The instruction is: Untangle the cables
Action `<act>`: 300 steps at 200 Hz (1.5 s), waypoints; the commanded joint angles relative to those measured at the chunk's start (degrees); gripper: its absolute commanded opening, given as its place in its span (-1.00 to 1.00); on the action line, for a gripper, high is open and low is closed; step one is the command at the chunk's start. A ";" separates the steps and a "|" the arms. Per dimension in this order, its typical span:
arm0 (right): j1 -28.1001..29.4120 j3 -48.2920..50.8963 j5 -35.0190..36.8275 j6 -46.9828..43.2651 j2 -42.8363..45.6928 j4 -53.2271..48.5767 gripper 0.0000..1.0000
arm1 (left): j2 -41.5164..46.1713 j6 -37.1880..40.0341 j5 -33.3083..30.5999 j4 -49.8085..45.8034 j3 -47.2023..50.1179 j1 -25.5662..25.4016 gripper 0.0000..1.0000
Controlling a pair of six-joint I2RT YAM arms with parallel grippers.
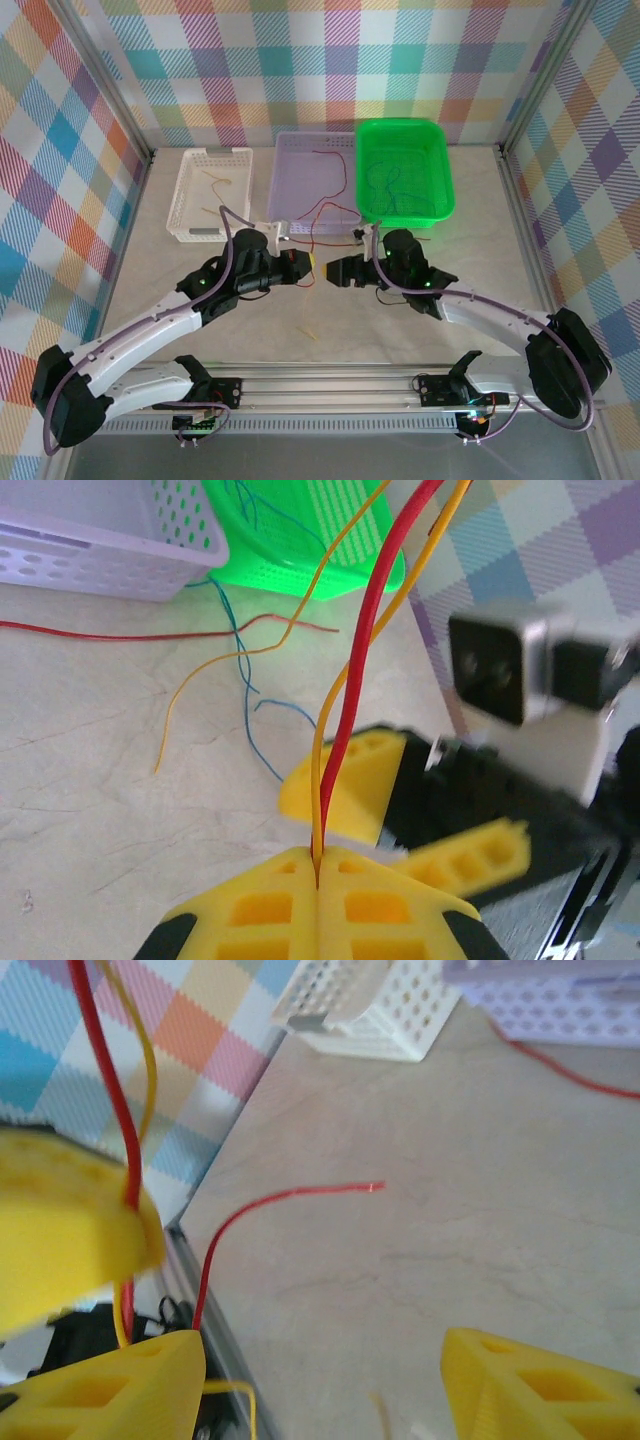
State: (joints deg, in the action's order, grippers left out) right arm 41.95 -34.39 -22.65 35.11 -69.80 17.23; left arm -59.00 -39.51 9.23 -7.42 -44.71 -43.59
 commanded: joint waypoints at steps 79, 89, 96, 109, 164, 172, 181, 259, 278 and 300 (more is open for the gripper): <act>10.24 -2.01 0.21 -9.13 -7.28 4.90 0.23 | 0.50 -10.45 -5.97 -0.04 -2.40 -0.52 -1.00; 10.56 -2.49 0.61 -9.44 -8.72 4.70 0.22 | 0.93 -10.71 -5.90 -0.22 -2.57 -0.53 -1.00; 10.77 -2.88 1.20 -9.72 -9.50 4.36 0.21 | 1.16 -10.83 -5.81 -0.07 -2.57 -0.49 -1.00; 11.11 -3.19 1.91 -9.41 -10.88 4.92 0.18 | 1.60 -11.30 -5.86 0.10 -2.41 -0.50 -1.00; 11.92 -2.73 7.82 -10.26 -7.18 2.86 -0.99 | 2.99 -11.72 -5.19 0.15 -1.21 -0.52 -1.00; 11.84 -2.71 9.34 -10.97 -4.87 0.54 -1.00 | 3.19 -11.25 -5.28 -0.53 -1.14 -0.44 -1.00; 11.75 -2.37 10.21 -11.93 -2.13 -1.45 -1.00 | 3.32 -10.69 -5.33 -1.14 -1.07 -0.44 -0.95; 7.72 -4.35 8.01 -12.79 13.83 -13.38 -1.00 | 2.24 -9.01 -2.83 -0.02 3.44 -0.07 0.08; 7.35 -5.33 7.11 -12.54 13.48 -13.88 -1.00 | 2.16 -9.01 -0.84 3.19 5.65 -0.03 0.25; 6.93 -5.69 7.10 -12.20 13.02 -14.23 -1.00 | 4.06 -9.88 1.68 8.60 9.71 -0.10 0.32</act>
State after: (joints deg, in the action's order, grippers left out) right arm 49.43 -37.74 -14.17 23.42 -56.51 4.69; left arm -56.80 -49.28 7.33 -5.48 -38.76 -43.57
